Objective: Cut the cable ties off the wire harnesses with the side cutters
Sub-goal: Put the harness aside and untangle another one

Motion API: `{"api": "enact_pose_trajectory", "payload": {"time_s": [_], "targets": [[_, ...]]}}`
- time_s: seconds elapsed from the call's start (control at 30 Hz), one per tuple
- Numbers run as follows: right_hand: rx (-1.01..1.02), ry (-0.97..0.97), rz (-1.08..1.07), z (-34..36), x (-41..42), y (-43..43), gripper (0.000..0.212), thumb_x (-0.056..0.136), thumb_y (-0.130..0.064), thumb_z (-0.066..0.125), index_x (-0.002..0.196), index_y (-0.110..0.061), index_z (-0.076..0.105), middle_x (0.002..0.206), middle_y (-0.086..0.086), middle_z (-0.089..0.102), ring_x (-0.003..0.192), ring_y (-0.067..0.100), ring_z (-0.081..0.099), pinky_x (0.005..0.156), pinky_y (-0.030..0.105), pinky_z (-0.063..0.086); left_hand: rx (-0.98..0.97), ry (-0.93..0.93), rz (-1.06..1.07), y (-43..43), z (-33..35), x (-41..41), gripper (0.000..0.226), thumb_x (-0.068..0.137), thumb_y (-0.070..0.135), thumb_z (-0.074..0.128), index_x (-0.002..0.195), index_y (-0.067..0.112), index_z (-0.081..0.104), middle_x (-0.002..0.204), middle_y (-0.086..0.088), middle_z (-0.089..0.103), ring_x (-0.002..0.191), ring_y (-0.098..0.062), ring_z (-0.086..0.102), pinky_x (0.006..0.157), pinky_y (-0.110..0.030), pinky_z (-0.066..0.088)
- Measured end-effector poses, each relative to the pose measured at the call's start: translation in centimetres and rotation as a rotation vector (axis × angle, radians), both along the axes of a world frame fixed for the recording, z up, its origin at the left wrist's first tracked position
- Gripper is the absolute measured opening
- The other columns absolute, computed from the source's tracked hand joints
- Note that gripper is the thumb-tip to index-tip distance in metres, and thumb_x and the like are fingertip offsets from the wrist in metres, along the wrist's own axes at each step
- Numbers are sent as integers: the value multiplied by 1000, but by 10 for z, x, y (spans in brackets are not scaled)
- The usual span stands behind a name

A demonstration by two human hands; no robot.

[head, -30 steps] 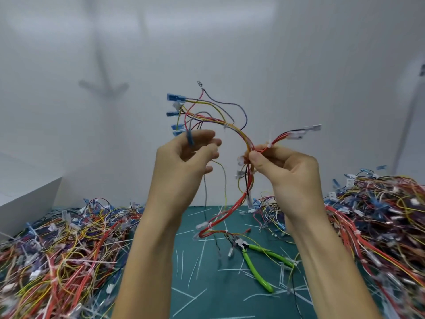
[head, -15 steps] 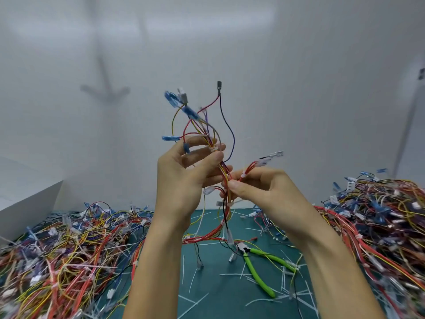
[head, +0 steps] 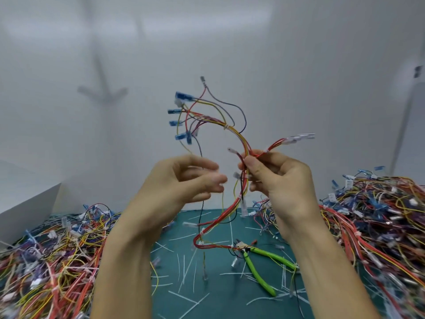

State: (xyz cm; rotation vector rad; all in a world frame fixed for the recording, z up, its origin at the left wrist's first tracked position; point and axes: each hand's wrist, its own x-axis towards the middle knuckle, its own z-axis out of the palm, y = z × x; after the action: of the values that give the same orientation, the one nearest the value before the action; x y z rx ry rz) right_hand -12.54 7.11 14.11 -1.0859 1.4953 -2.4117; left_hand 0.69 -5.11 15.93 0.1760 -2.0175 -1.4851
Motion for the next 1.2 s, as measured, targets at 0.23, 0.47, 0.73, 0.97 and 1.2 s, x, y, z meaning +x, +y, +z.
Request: {"api": "enact_pose_trajectory", "payload": {"time_s": [0.23, 0.47, 0.73, 0.97, 1.2], "targets": [[-84, -173, 47, -1, -2, 0, 6, 88, -15, 68, 86, -13, 73, 78, 4, 75, 84, 26, 68, 53, 16, 48, -289, -212, -55, 12, -6, -19, 15, 77, 17, 82, 89, 11, 77, 81, -4, 77, 80, -20, 75, 76, -32, 59], [-81, -135, 207, -5, -10, -1, 20, 90, -13, 64, 107, -10, 72, 101, 4, 77, 99, 16, 71, 79, 23, 57, -154, -37, -26, 14, -7, -24, 3, 86, 1, 69, 89, 3, 69, 80, -12, 72, 69, -16, 72, 66, -28, 60], [171, 55, -61, -7, -12, 0, 26, 86, -14, 74, 109, -22, 64, 104, -1, 70, 89, 6, 69, 77, 22, 55, 187, 242, 131, -2, -12, -21, 6, 88, -1, 65, 92, 2, 67, 76, -7, 72, 67, -18, 72, 61, -25, 58], [859, 471, 224, -10, -12, 13, 18, 86, -34, 74, 102, -28, 75, 91, -14, 76, 89, 2, 71, 88, 25, 56, 506, 505, 165, -6, -9, -25, 7, 90, -1, 60, 90, 6, 63, 71, -1, 73, 66, -16, 72, 62, -23, 58], [793, 355, 361, -7, -9, 14, 20, 96, -26, 62, 103, -11, 74, 91, -1, 78, 84, 17, 75, 68, 20, 54, 735, 631, 110, -11, -7, -25, 9, 93, -1, 55, 95, 5, 61, 72, 0, 71, 70, -14, 72, 62, -22, 58]]}}
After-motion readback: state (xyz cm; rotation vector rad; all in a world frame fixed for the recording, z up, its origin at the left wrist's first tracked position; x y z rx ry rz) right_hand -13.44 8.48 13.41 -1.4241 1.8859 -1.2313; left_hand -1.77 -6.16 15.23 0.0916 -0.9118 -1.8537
